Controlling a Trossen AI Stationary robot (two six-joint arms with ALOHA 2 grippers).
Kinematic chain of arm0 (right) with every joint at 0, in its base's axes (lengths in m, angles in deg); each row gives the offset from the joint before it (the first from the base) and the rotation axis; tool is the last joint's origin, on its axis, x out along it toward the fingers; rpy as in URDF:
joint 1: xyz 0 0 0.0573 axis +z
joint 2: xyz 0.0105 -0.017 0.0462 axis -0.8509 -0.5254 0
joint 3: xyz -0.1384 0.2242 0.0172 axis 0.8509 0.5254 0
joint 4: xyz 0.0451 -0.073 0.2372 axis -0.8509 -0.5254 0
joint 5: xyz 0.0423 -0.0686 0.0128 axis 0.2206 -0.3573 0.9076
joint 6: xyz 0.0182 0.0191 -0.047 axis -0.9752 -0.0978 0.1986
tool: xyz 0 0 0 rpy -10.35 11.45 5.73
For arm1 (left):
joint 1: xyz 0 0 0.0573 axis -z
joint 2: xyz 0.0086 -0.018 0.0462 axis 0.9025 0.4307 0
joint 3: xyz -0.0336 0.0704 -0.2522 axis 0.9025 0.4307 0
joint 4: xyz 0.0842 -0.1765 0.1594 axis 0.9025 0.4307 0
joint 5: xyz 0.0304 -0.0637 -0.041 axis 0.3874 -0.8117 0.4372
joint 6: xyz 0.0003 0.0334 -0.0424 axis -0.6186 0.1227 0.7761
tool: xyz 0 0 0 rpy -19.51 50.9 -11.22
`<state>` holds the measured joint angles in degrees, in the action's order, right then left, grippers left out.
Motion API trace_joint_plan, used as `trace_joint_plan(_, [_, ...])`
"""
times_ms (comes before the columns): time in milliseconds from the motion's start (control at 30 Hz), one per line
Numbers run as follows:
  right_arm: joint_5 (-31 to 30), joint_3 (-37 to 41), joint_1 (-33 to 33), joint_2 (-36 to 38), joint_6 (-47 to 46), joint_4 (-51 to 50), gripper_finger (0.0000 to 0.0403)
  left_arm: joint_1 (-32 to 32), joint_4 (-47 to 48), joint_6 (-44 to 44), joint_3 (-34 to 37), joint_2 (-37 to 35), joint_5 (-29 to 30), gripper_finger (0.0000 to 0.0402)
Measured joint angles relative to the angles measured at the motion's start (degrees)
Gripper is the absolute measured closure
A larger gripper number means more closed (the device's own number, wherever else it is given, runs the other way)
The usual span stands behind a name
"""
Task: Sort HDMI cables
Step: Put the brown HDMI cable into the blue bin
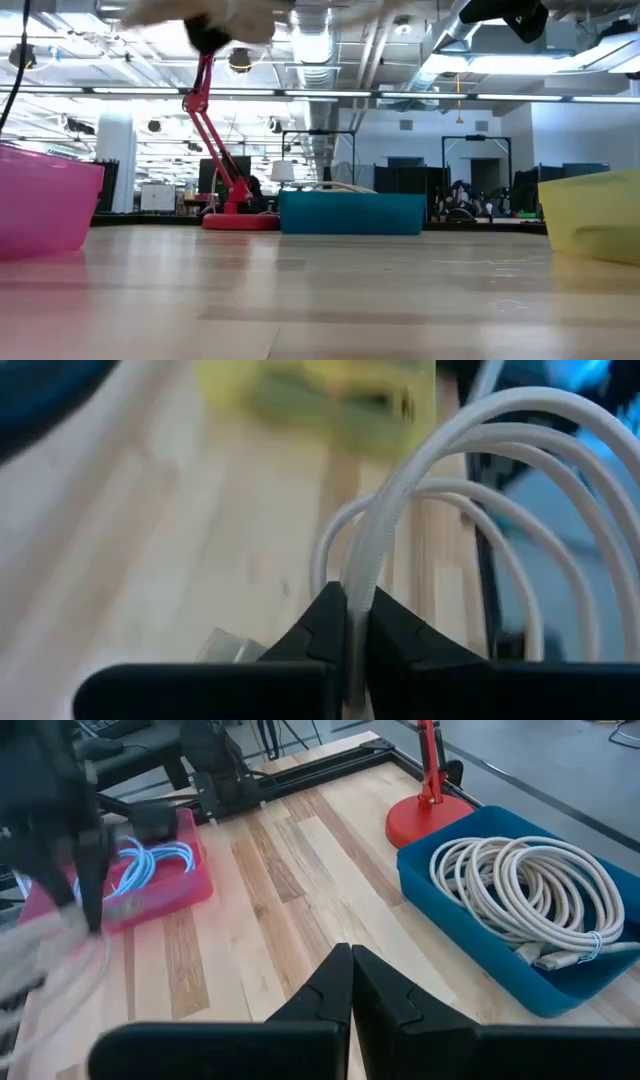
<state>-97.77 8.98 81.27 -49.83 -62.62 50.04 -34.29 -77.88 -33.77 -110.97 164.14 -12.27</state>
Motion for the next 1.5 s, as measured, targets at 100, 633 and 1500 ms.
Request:
trace_joint_plan(100, [0.00,0.00,0.00,0.00,0.00,-0.02,0.0403,-1.57,-0.14,-2.60,-0.03,-4.88,3.62,0.0387])
trace_joint_plan(633, [-0.02,0.00,0.00,0.00,-1.38,-0.04,0.0403,-21.25,-0.13,-19.26,-0.04,-13.45,8.03,0.0387])
trace_joint_plan(1500, [0.14,0.00,-10.46,0.02,2.00,-1.66,0.0403,-60.94,-18.77,-25.43,-0.09,5.09,-23.94,0.0387])
